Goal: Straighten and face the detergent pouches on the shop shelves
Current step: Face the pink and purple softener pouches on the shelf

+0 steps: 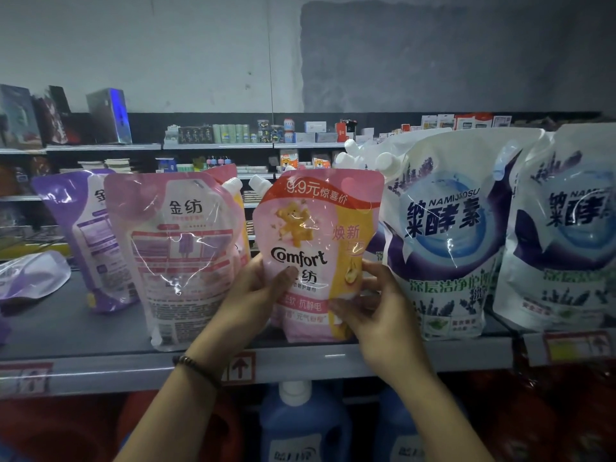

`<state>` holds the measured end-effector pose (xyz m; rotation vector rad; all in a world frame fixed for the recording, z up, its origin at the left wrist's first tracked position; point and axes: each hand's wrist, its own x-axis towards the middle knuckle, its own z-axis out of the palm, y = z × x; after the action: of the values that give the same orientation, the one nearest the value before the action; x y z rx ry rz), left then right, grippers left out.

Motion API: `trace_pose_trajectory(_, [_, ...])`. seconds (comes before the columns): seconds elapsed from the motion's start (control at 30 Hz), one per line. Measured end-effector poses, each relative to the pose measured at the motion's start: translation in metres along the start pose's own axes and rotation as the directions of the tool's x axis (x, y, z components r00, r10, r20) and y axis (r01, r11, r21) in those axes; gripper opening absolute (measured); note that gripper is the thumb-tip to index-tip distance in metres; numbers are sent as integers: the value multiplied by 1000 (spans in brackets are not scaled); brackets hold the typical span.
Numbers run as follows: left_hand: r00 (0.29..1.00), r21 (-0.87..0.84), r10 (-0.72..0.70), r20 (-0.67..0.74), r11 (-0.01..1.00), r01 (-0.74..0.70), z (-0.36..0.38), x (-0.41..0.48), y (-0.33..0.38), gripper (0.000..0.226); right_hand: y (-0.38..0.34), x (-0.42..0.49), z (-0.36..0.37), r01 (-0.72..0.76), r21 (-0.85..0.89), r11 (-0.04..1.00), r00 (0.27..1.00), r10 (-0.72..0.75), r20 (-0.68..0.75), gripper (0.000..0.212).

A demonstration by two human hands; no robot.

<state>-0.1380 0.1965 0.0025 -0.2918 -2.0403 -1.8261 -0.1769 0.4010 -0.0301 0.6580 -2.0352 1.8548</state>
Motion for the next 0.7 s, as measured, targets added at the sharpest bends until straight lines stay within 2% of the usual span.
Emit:
trace_pose_trajectory(0.23, [1000,16,5,6,1000,-5,-5,-10,4,39,-11,-3,-4,5,-45,999,1000,-6,-3,59])
trace_pose_trajectory(0.33, [999,113,-33,-1,993,33,-5,-18,7,56,-13,-6,-2,10,-46,999,1000,-10,14,57])
trace_pose_trajectory(0.4, [998,171,-48,-41,984,54,-4,-21,7,59,-13,-8,-2,12,-48,999,1000,-11,22,55])
trace_pose_trajectory(0.7, [1000,124,11,-15,992,-9,-1,-26,14,50,-14,-12,1,12,-121,993,1000,-11,11,55])
